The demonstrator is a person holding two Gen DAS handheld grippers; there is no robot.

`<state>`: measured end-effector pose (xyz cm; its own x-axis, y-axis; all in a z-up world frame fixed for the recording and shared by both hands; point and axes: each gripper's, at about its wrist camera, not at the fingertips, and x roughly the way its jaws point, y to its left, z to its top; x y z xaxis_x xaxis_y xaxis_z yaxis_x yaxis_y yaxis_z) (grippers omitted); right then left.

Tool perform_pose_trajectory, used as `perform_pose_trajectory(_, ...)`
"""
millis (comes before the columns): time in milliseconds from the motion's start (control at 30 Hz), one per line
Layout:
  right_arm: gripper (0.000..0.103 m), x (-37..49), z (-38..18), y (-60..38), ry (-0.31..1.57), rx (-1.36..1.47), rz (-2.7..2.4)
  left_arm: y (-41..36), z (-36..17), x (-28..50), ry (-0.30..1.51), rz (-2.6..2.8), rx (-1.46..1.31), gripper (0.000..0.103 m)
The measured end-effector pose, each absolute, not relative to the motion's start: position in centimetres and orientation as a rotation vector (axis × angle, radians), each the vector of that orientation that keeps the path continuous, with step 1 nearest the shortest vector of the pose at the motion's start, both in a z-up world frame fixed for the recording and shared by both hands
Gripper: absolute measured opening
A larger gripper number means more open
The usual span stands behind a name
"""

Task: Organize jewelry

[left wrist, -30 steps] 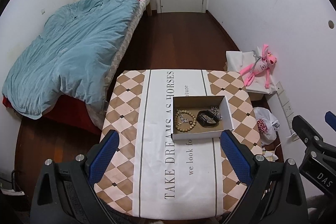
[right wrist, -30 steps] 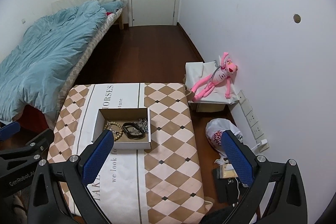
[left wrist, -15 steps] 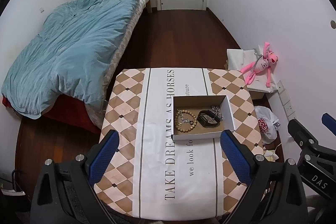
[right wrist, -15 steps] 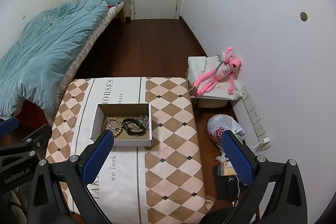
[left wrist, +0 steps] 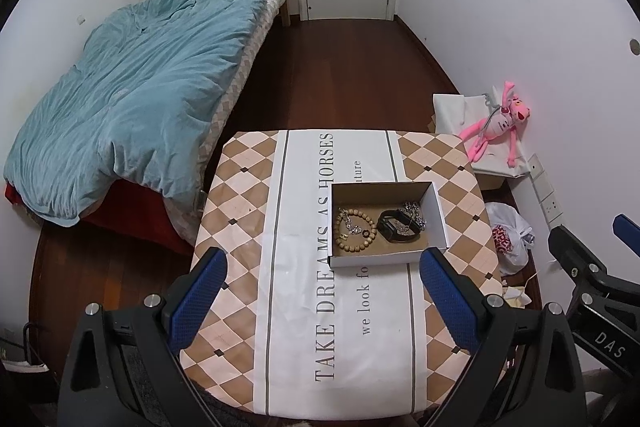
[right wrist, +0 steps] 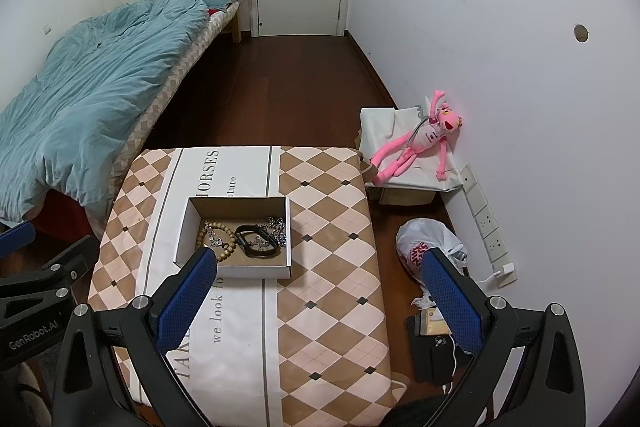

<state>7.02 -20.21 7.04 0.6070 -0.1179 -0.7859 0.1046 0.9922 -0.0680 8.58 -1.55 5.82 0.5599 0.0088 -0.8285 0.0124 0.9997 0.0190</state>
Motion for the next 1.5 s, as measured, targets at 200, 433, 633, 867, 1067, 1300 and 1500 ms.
perform_pose_trajectory(200, 0.103, 6.83, 6.92, -20.08, 0.915, -0.016, -0.125, -1.57, 5.81, 8.62, 0.977, -0.003, 0.023, 0.098)
perform_pose_trajectory(433, 0.103, 6.83, 6.63, -20.01, 0.923, -0.021, -0.124, -1.38, 5.39, 8.46, 0.991, -0.019, 0.021, 0.098)
perform_pose_trajectory(633, 0.103, 6.94, 6.54, -20.09, 0.93, -0.024, -0.122, -1.64, 5.16, 8.59, 1.002, -0.024, 0.02, 0.098)
perform_pose_trajectory(867, 0.103, 6.99, 6.48, -20.15, 0.933, -0.024, -0.122, -1.75, 5.09, 8.71, 1.006, -0.026, 0.019, 0.098)
perform_pose_trajectory(1067, 0.103, 7.01, 6.4, -20.23, 0.937, -0.026, -0.121, -1.8, 5.09, 8.79, 1.006, -0.025, 0.021, 0.098)
perform_pose_trajectory(1300, 0.103, 7.12, 6.35, -20.27, 0.939, -0.027, -0.121, -1.79, 5.09, 8.77, 1.006, -0.025, 0.02, 0.098)
perform_pose_trajectory(1500, 0.103, 7.12, 6.34, -20.29, 0.939, -0.026, -0.12, -1.68, 5.1, 8.92, 1.006, -0.021, 0.024, 0.098)
